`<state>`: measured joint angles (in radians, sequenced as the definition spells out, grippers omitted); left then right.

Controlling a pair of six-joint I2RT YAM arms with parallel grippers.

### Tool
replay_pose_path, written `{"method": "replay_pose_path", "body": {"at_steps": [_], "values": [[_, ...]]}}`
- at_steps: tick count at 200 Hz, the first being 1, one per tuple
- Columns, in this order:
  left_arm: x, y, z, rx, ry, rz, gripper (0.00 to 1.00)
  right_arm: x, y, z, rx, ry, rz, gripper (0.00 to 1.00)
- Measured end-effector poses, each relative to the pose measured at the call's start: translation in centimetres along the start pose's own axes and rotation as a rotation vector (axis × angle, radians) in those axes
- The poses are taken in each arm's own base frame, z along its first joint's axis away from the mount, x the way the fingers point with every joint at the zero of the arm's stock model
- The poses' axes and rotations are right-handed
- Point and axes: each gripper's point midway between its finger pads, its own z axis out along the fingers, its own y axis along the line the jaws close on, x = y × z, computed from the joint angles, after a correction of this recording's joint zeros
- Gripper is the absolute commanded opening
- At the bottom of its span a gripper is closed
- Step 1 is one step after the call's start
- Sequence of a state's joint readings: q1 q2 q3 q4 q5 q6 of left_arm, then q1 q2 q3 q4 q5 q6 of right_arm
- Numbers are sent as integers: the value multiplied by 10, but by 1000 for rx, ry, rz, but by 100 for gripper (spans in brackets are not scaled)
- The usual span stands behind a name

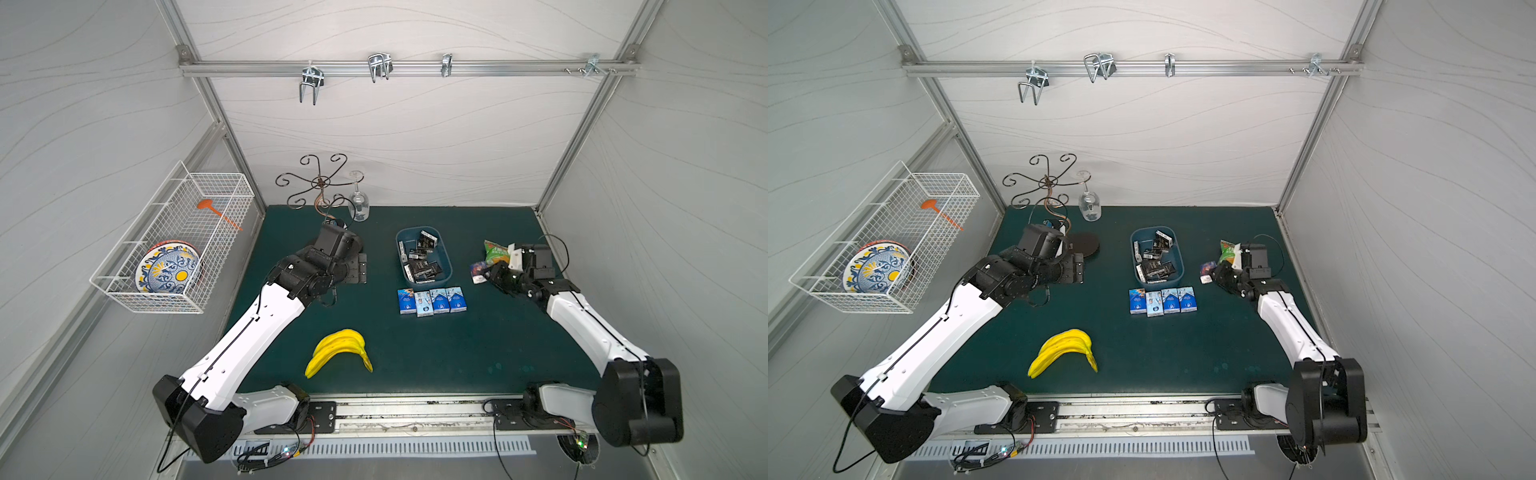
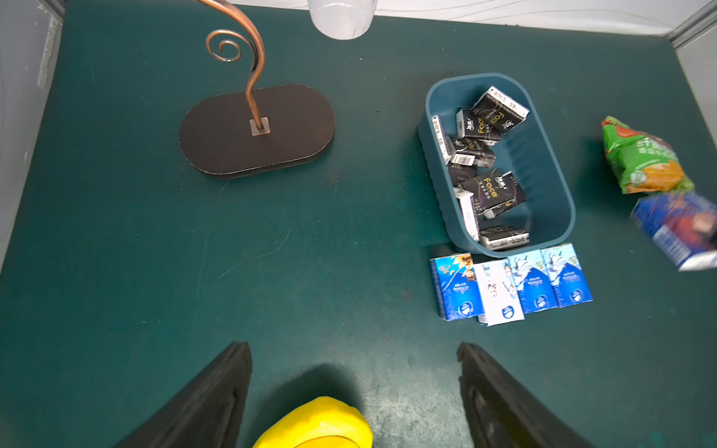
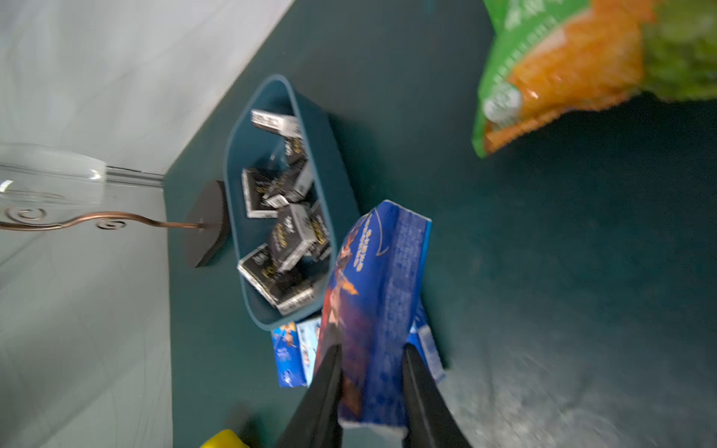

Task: Take the pocket tissues out of the storage box
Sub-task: Place the pocket tissues at the center of the board.

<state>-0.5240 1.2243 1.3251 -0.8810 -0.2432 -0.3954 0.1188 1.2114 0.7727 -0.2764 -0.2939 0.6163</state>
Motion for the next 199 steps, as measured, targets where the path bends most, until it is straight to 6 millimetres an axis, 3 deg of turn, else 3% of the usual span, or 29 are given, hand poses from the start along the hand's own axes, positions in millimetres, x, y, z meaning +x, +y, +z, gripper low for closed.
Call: {"method": "replay_pose_path", "body": {"at_steps": [49, 78, 117, 148, 199], "values": [[-6, -10, -1, 42, -4, -25, 87, 49, -43, 7, 61, 101, 63, 27], [-9, -11, -3, 48, -10, -33, 87, 63, -55, 13, 87, 139, 84, 29], [-9, -11, -5, 50, -15, -36, 87, 70, -63, 19, 107, 169, 98, 36], [-9, -11, -5, 51, -15, -36, 87, 73, -72, 16, 152, 163, 90, 52], [-9, -12, -5, 61, -11, -40, 87, 64, -79, 4, 229, 124, 33, 53]]}}
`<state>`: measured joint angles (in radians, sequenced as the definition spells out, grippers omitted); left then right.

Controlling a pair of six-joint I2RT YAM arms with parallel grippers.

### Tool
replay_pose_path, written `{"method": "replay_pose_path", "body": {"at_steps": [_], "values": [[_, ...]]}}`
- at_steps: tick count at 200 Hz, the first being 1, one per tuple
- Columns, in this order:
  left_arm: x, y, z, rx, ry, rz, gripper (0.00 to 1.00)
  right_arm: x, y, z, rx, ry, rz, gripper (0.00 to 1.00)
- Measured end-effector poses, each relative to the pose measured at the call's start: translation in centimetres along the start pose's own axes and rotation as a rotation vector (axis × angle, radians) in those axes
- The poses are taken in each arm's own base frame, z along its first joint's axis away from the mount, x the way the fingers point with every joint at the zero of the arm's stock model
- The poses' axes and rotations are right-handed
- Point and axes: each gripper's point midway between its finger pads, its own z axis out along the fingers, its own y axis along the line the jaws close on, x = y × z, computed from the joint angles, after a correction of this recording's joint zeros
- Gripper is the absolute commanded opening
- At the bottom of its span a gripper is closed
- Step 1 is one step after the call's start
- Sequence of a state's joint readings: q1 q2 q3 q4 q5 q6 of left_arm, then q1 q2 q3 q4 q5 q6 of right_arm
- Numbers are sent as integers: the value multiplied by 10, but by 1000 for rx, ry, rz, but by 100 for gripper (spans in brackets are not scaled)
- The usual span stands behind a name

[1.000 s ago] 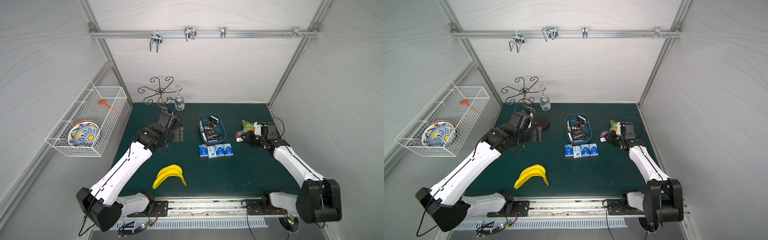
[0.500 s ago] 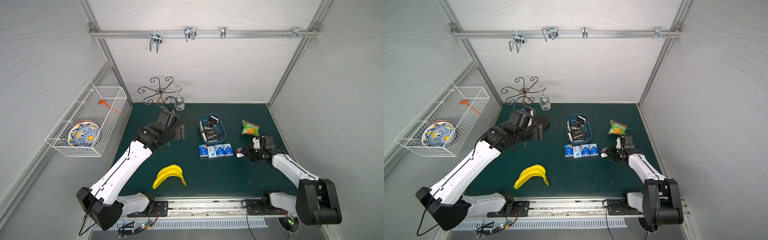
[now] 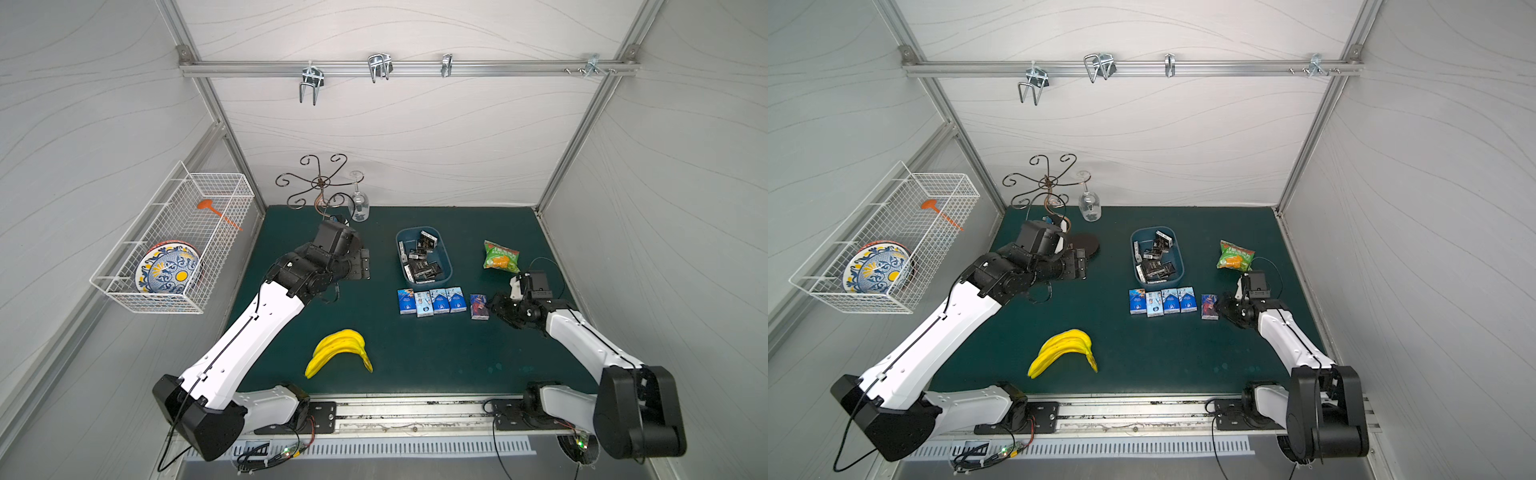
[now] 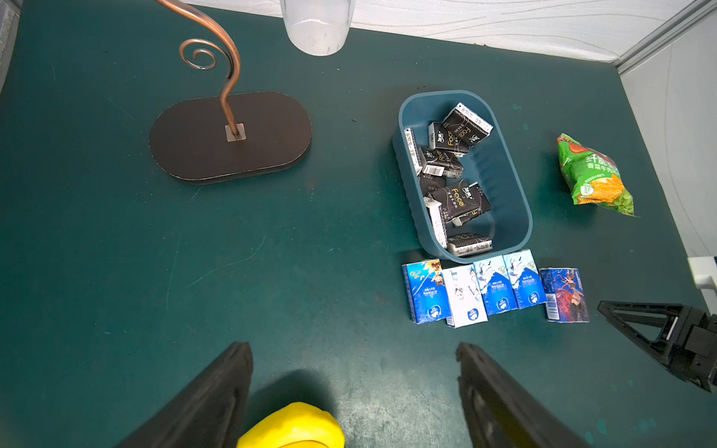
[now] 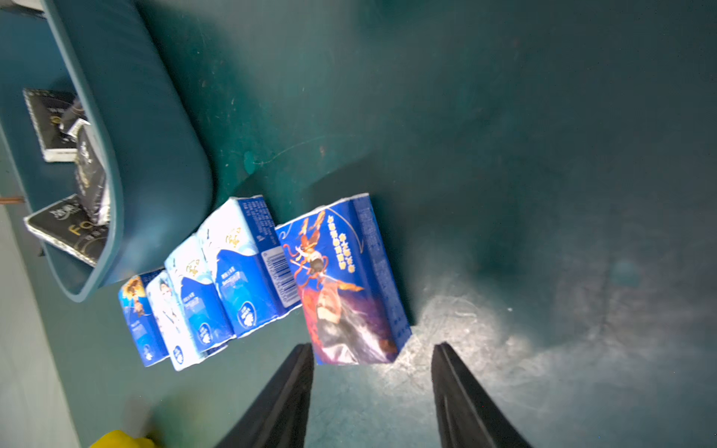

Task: Take the pocket tissues out of the storage box
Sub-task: Place the pocket tissues at the center of the board, then move the pocket tissues to the center of the board.

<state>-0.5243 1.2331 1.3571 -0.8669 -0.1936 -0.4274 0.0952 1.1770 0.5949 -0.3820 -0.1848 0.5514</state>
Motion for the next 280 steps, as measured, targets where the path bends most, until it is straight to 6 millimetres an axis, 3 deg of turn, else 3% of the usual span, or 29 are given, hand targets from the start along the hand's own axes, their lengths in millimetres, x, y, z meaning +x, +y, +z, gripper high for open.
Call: {"method": "replay_pose_path", "body": {"at_steps": [51, 107, 155, 212, 280], "values": [[0, -2, 0, 9, 1, -8, 87, -1, 1, 12, 82, 57, -96, 47], [0, -2, 0, 10, 2, -14, 87, -5, 18, 22, 141, 95, -228, 39], [0, -1, 0, 6, 1, -13, 87, -3, 16, 35, 219, 172, -277, 40], [-1, 0, -1, 2, -5, -10, 87, -8, 14, 36, 290, 189, -353, 39], [-2, 1, -3, -2, -15, -3, 87, -18, 25, 48, 307, 227, -509, 39]]}}
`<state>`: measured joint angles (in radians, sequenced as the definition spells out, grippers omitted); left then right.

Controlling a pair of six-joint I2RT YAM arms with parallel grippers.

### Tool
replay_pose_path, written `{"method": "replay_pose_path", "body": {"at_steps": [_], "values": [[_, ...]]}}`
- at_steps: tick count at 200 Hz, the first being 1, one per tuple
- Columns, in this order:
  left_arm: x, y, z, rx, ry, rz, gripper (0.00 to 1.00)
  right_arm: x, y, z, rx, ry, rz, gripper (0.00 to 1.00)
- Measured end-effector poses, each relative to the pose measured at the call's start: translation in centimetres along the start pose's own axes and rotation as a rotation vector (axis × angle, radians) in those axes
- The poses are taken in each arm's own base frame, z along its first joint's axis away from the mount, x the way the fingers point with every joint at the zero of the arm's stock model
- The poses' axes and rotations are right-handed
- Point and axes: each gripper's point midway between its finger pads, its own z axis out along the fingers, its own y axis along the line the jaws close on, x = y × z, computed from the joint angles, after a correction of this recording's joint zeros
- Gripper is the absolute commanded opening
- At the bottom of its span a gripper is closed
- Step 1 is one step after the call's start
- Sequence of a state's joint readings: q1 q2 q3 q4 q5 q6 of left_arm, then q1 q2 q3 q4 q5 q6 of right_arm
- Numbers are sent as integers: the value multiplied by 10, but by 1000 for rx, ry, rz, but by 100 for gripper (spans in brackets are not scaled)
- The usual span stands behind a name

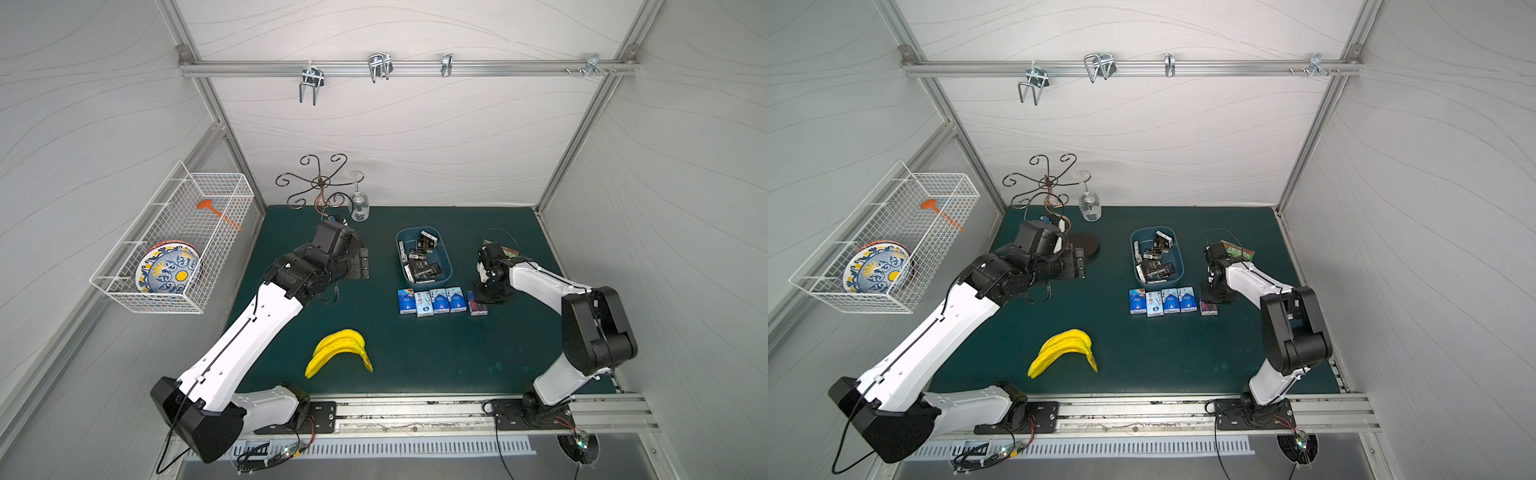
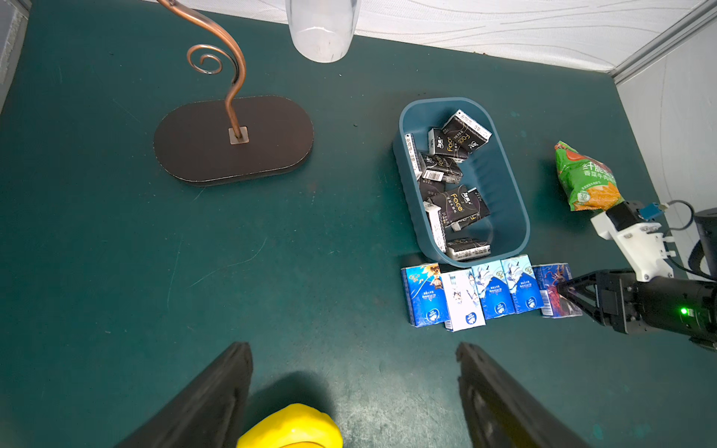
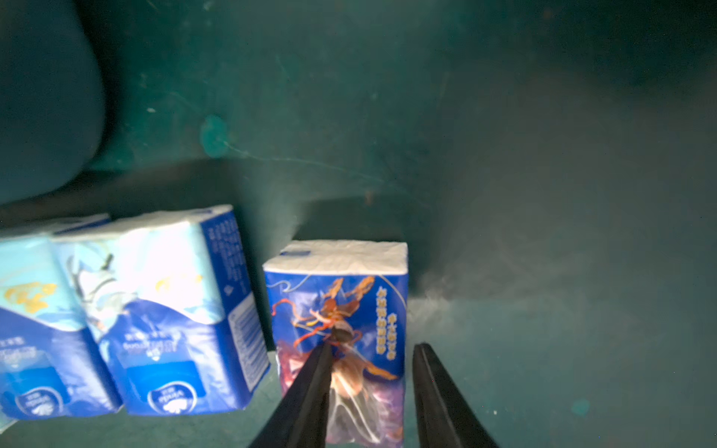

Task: Take the pocket tissues out of the storage box
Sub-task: Move the pocket tissues to the center of the board.

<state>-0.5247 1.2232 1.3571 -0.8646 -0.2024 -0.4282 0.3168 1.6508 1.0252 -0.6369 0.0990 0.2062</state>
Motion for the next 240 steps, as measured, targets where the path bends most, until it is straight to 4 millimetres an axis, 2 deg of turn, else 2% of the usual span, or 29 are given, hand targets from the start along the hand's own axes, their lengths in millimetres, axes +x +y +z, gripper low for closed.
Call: {"method": "replay_pose_path", "body": {"at_steps": [50, 91, 186, 213, 240], "values": [[0, 1, 0, -8, -3, 9, 87, -10, 12, 5, 17, -10, -74, 40], [-1, 4, 0, -24, -9, 15, 87, -16, 14, 8, 21, -28, -80, 40], [-1, 6, 0, -32, -10, 15, 87, -21, 15, 6, 18, -49, -75, 49], [0, 6, 0, -35, -6, 16, 87, -24, 18, 0, -2, -67, -68, 51], [0, 7, 0, -37, -7, 17, 87, -34, 23, -18, -27, -114, -62, 51]]}}
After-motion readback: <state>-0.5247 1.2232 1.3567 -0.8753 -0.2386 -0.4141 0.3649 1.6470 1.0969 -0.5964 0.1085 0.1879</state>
